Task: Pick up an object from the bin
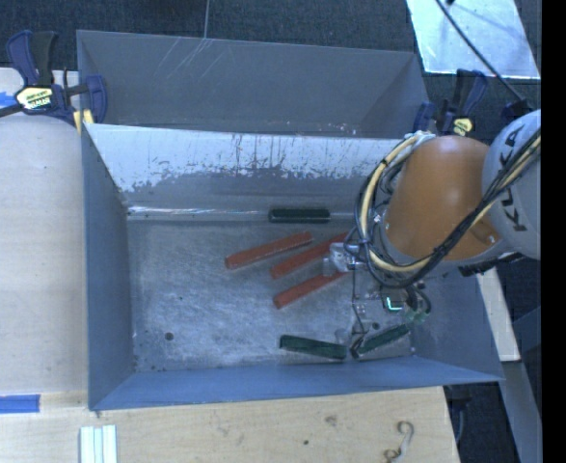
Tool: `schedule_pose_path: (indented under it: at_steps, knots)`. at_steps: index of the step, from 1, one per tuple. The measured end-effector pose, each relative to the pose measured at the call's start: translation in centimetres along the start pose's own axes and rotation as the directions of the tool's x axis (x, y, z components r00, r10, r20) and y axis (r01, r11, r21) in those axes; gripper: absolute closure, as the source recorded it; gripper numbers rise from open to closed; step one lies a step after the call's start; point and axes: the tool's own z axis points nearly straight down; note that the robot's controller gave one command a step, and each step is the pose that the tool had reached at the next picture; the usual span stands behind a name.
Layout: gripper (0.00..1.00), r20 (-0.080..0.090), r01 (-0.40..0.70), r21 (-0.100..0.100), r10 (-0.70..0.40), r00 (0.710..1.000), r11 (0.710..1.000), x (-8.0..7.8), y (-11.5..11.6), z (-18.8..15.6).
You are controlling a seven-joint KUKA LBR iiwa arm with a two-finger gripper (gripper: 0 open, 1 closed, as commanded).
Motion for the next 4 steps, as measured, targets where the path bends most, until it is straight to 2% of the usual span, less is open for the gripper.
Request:
schedule_pose_path:
  at_steps: [1,2,3,4]
  knots:
    - [0.0,0.013,0.173,0.003,-0.173,0.985,0.985,1.1,-4.0,6.7]
    - [0.0,0.013,0.203,0.005,-0.203,0.979,0.979,-2.1,-6.9,3.5]
    - [0.0,0.005,0.39,0.002,-0.39,0.921,0.921,1.0,-7.3,2.2]
    - [0.0,0.015,0.428,0.006,-0.428,0.904,0.904,0.9,-7.2,6.8]
